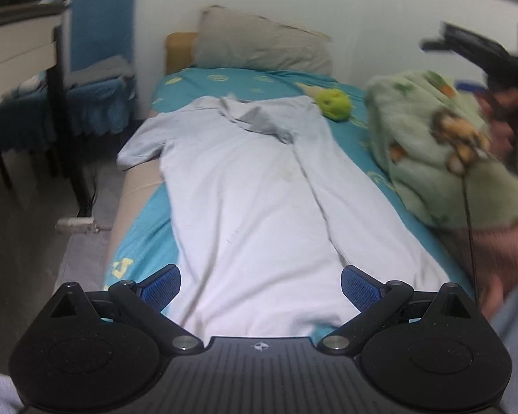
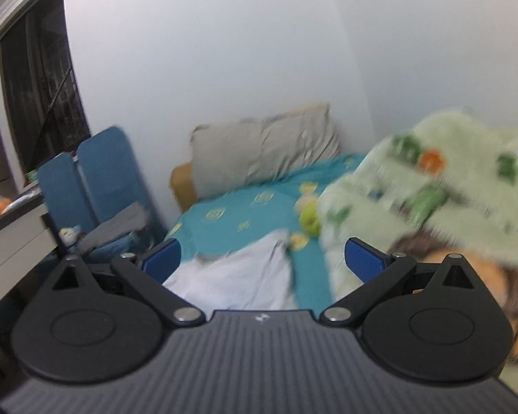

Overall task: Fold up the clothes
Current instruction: 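Grasp the collar edge of the shirt with the left gripper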

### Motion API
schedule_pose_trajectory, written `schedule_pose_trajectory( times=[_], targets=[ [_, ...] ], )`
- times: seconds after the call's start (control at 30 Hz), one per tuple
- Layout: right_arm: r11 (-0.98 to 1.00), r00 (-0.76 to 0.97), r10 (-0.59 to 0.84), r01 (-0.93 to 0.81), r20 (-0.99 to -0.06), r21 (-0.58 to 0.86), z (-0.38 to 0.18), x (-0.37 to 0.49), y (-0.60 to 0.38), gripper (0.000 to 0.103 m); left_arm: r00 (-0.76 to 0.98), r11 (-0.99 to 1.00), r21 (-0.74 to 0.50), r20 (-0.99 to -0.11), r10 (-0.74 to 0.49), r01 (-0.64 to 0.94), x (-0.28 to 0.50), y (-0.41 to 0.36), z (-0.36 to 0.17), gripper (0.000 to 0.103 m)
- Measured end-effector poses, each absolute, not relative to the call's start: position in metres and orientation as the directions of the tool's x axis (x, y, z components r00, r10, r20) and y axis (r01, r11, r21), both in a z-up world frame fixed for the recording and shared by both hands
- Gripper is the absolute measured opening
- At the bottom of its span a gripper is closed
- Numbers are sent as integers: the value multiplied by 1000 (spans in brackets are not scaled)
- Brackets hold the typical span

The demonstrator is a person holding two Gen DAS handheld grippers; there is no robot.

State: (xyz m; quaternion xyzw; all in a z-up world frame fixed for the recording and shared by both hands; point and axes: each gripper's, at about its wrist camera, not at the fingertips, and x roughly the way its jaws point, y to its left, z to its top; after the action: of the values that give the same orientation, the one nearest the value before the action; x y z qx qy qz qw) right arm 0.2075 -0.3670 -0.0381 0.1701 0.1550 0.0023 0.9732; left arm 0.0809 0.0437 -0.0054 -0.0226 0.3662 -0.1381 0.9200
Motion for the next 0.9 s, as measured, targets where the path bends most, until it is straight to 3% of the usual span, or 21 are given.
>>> schedule_pose_trajectory(
  times=[0.13,0.27,0.37,0.47,0.63,0.8,0.9],
  targets=[
    [923,910,151,10,-386,385,-53,195,-331,103,721,962,-240,-644,-257,129,155,69,6,101],
    [911,891,153,40,-427,410,-71,209,-328,103,712,852,-506,-648,-271,-136,257,123,-22,100],
    [902,876,155,63,-456,427,-85,220,-326,103,735,585,-722,-612,-291,-370,316,176,-70,99],
    [892,860,158,86,-485,443,-99,230,-324,103,753,449,-757,-614,-238,-475,358,202,-116,99],
    [875,830,164,127,-532,468,-122,248,-321,103,749,456,-724,-641,-167,-518,414,217,-153,97],
    [840,794,206,157,-573,519,-141,280,-325,103,708,545,-646,-694,-129,-535,449,216,-160,72],
    [839,792,215,151,-572,523,-142,288,-323,103,708,564,-621,-701,-89,-544,455,212,-160,41]
  ],
)
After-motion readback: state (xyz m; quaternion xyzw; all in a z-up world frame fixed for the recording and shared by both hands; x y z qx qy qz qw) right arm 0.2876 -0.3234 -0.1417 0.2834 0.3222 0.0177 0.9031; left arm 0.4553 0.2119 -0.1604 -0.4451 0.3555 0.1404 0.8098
